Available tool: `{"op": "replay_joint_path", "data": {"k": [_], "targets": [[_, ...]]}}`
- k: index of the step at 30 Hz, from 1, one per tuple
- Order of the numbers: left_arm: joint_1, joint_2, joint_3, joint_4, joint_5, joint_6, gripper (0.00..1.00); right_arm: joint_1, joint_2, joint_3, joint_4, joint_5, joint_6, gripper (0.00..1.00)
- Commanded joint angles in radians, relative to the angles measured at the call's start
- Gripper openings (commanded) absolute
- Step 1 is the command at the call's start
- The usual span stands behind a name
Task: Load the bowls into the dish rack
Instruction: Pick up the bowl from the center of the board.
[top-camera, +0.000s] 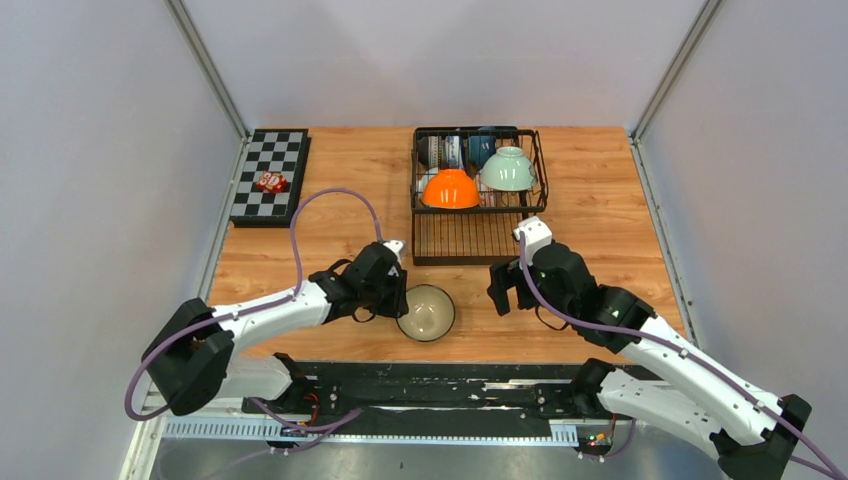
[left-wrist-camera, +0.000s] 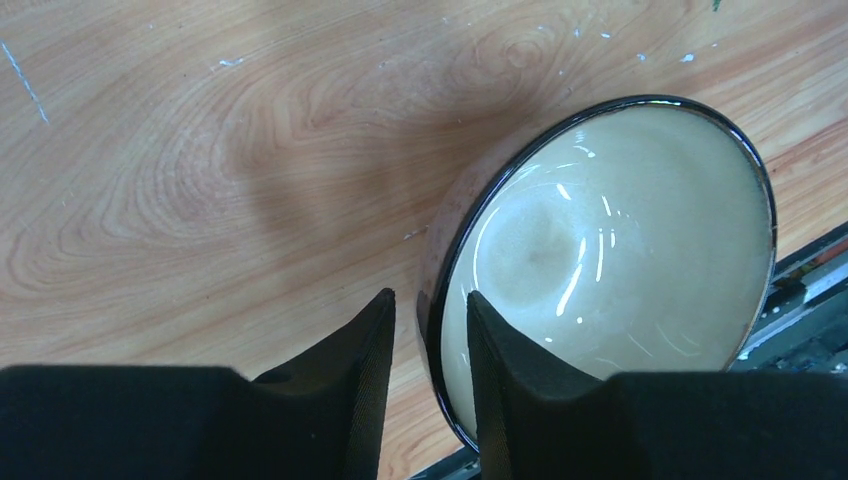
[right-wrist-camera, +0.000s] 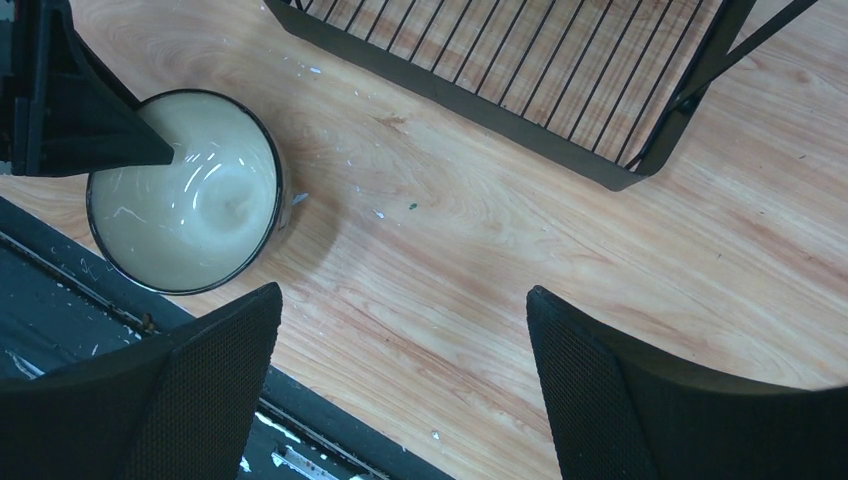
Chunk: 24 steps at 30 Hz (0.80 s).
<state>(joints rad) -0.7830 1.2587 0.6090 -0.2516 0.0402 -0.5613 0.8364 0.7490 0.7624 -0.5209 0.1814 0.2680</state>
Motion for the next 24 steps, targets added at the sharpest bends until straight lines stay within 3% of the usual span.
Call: {"op": "replay_joint_path", "data": {"k": [1, 5, 8, 24], "targets": [[-0.009, 0.026, -0.019, 0.033, -0.016, 0.004, 0.31, 0.009, 0.002, -0.014, 0.013, -0.008, 0.017, 0.93], [-0.009, 0.042, -0.022, 0.047, -0.015, 0.006, 0.17, 0.009, 0.003, -0.017, 0.015, -0.017, 0.024, 0.93], [-0.009, 0.048, -0.021, 0.052, -0.013, 0.007, 0.00, 0.009, 0.001, -0.018, 0.016, -0.028, 0.028, 0.93], [-0.005, -0.171, -0.049, 0.139, 0.046, -0.043, 0.00, 0.010, -0.066, -0.034, 0.102, -0.233, 0.115, 0.97]]}}
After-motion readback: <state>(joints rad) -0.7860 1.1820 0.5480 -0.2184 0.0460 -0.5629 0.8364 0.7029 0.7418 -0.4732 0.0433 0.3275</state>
